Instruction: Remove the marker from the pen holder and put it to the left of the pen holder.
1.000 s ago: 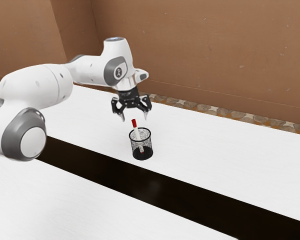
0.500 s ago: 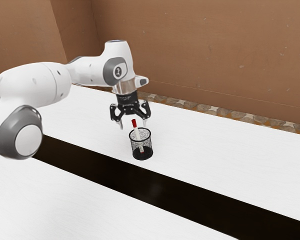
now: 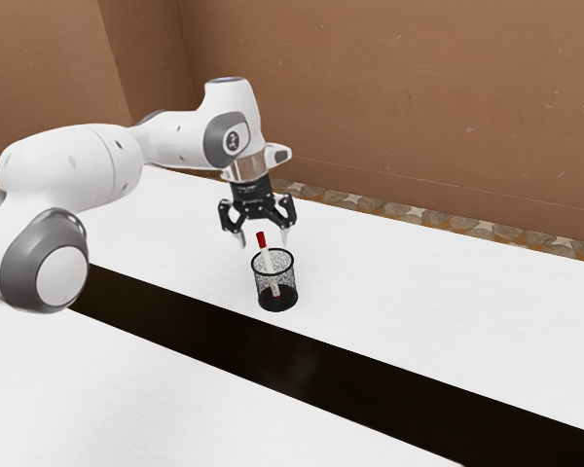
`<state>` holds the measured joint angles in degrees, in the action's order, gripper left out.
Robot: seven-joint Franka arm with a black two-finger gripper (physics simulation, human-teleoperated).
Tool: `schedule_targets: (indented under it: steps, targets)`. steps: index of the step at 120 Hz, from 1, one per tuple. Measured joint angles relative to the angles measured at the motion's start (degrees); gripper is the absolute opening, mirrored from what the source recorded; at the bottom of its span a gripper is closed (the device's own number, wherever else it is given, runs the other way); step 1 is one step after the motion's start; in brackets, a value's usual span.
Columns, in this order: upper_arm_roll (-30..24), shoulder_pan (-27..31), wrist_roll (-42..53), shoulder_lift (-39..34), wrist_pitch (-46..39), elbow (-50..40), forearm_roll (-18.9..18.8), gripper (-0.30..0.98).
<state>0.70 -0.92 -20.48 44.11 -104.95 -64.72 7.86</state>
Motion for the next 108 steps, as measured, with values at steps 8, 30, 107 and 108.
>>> schedule_targets:
  steps: [8,30,107,108]
  targets:
    - [0.00,0.26,0.08,-0.41,-0.06,-0.17,0.04,0.58]
    - [0.01,0.54,0.13,-0.72,-0.08,-0.65,0.29,0.42]
    - [0.12,0.48,-1.46,-1.40,0.43,-1.34,0.58,0.04]
    - [0.12,0.48,-1.48,-1.40,0.44,-1.38,0.58,0.04]
